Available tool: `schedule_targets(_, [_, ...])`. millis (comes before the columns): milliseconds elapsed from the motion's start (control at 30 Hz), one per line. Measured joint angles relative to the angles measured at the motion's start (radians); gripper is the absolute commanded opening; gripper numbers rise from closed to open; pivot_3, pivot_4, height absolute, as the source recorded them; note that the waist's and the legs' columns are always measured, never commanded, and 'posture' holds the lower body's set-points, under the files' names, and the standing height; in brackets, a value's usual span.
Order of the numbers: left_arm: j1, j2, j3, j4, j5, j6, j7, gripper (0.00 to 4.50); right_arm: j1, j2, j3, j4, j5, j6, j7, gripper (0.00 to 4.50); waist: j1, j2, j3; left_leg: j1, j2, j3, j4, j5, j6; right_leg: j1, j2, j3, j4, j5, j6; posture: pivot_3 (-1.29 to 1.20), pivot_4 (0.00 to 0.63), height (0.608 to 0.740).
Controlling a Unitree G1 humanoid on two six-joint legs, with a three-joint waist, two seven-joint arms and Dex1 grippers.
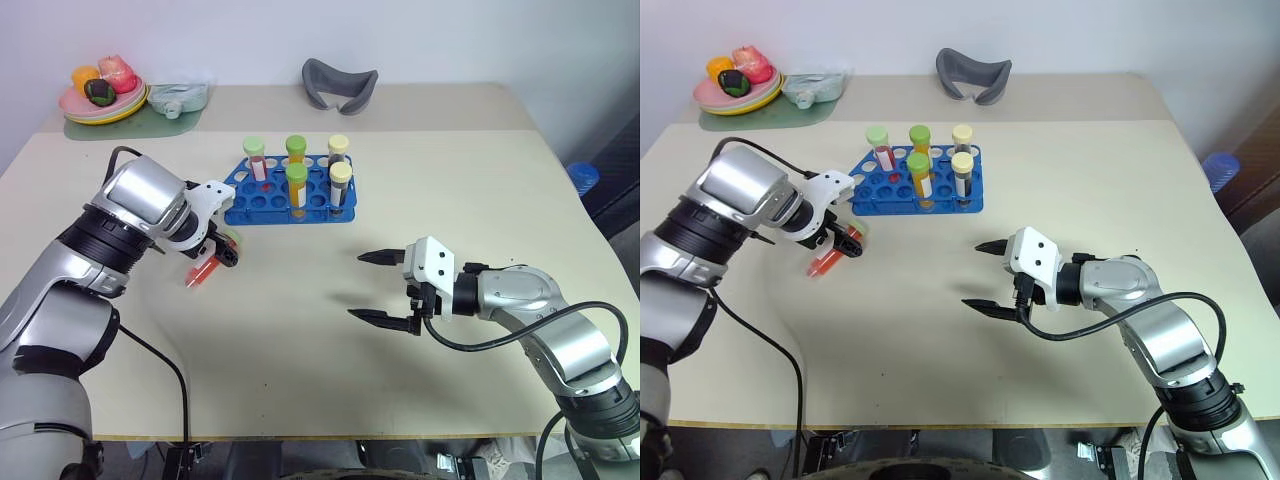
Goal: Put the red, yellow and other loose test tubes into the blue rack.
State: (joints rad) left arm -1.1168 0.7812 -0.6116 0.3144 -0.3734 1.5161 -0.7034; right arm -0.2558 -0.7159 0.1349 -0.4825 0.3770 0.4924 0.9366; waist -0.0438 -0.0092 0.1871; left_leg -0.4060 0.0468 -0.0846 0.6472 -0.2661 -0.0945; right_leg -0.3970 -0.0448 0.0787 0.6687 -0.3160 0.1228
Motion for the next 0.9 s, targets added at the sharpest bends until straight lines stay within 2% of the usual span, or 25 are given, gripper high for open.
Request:
schedule_targets(67, [-0.002,-0.004,0.0,0.016,0.016,-0.005,-0.008,3.59,0.0,0.0,0.0,0.0,0.0,0.0,0.0,4.5,0.0,0.0,0.0,0.0,0.0,0.0,0.0,0.0,0.0,0.0,0.0,0.0,0.0,0.0,0.0,0.0,0.15,0.74])
schedule_targets(233, [-0.003,-0.005,0.0,0.024,0.039,-0.015,-0.023,1.12,0.0,0.0,0.0,0.0,-0.001,0.0,0.0,4.5,0.0,0.0,0.0,0.0,0.0,0.0,0.0,0.0,0.0,0.0,0.0,0.0,0.0,0.0,0.0,0.0,0.15,0.74])
schedule_targets(467, [0.011,0.018,0.038,-0.01,0.026,0.03,-0.037,1.12,-0.001,0.001,0.001,0.005,-0.005,-0.011,0.0,4.5,-0.002,-0.001,0.001,-0.001,0.0,0.0,0.0,0.0,0.0,-0.001,0.0,0.0,0.0,0.0,0.0,0.0,0.15,0.74])
schedule_targets(633, [0.017,0.134,0.135,-0.119,-0.007,0.072,-0.052,1.12,0.008,0.0,-0.002,0.005,-0.006,-0.014,-0.01,4.5,-0.002,-0.001,0.001,-0.001,0.0,0.0,0.0,0.0,-0.001,-0.002,0.0,0.0,0.001,0.0,0.0,0.0,0.15,0.74])
schedule_targets(767, [0.024,0.203,0.292,-0.169,-0.005,0.035,-0.021,1.12,0.022,-0.001,-0.009,0.005,-0.003,-0.013,-0.014,4.5,0.0,-0.001,0.001,-0.001,0.0,0.0,0.0,0.0,0.0,-0.001,0.0,0.0,0.0,0.0,0.0,0.0,0.15,0.74])
schedule_targets(833, [0.044,0.18,0.429,-0.214,-0.006,-0.009,0.022,1.12,0.021,0.001,-0.014,0.005,-0.001,-0.012,-0.022,4.5,0.002,-0.001,0.001,-0.001,0.0,0.0,0.0,0.0,0.0,-0.001,-0.001,0.0,0.0,0.0,0.0,0.0,0.15,0.74])
schedule_targets(900, [0.105,0.082,0.625,-0.308,-0.006,-0.1,0.099,1.12,0.015,0.019,-0.019,0.005,-0.001,-0.006,-0.043,4.5,0.005,-0.002,0.001,-0.002,0.0,0.0,0.001,0.001,-0.002,0.0,-0.001,-0.001,0.0,0.0,0.0,0.0,0.15,0.74])
